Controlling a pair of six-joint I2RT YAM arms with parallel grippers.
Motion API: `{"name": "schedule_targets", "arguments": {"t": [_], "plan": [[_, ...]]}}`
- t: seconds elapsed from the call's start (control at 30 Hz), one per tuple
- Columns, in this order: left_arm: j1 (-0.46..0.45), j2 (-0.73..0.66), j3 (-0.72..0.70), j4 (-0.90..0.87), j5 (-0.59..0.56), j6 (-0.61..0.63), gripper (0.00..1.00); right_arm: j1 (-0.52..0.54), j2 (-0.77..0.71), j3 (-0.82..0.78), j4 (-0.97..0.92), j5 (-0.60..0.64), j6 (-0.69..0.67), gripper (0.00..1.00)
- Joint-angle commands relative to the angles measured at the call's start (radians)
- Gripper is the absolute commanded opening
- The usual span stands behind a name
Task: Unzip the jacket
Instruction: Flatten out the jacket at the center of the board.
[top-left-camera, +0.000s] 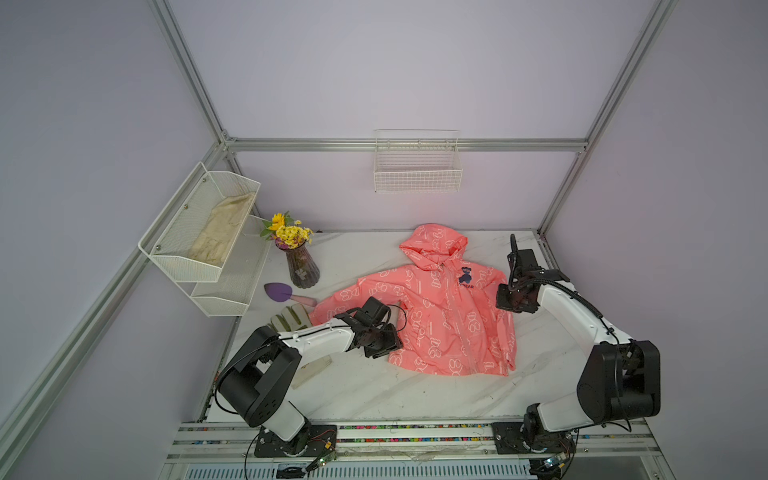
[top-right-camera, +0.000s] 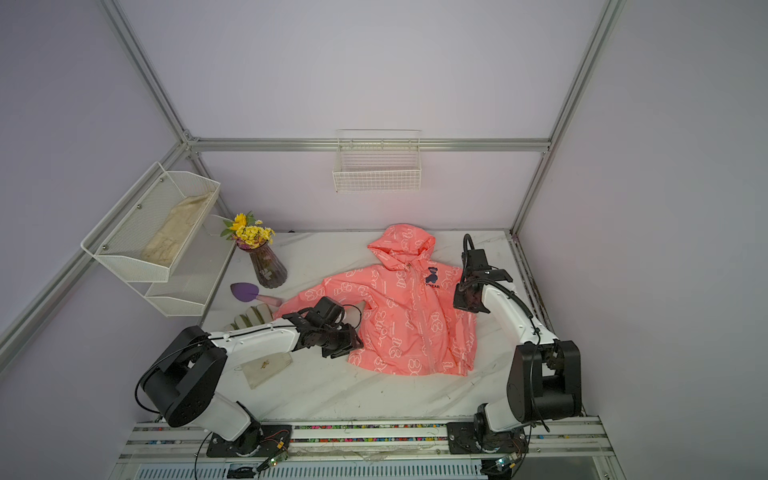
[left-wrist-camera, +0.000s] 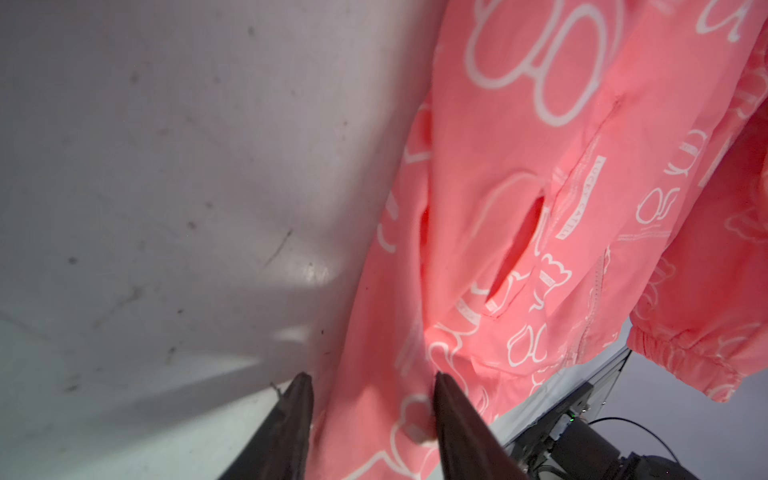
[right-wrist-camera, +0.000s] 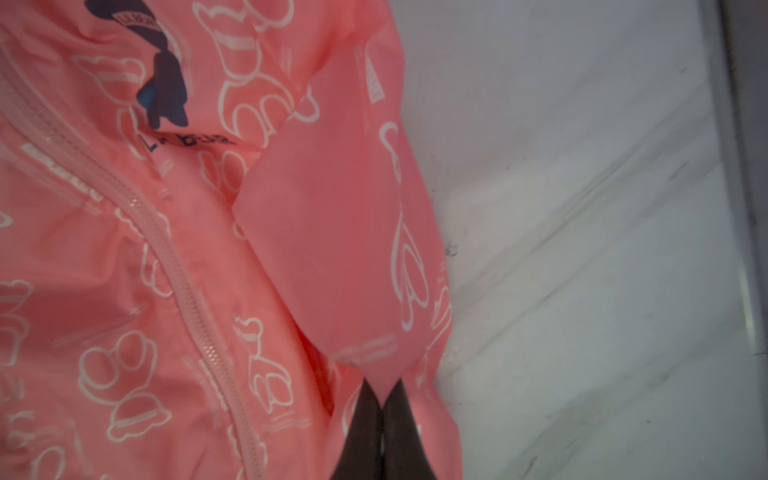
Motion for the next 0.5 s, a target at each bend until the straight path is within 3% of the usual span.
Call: {"name": "schedule_targets", "arguments": {"t": [0.0,0.3,0.37,0.43,0.47], "plan": [[-0.003,-0.05,-0.052,0.081,0.033,-0.06,0.41,0.002,0.024,0.064,-0.015,0.275,-0.158,0.0],[-0.004,-0.123,-0.064,0.023,0.021,-0.068,0.09,0.07,0.094,0.016,0.226,0.622,-0.658,0.0],[-0.004,-0.163,-0.065,-0.014,0.002,-0.067,0.0,0.075,0.109,-0.021,0.297,0.664,-0.777,0.0],[-0.004,-0.209,-0.068,-0.064,-0.031,-0.065,0.0,0.074,0.128,-0.046,0.327,0.66,-0.82,0.0],[-0.004,-0.228,-0.073,-0.087,-0.05,-0.065,0.0,0.073,0.136,-0.054,0.327,0.64,-0.82,0.07]]}}
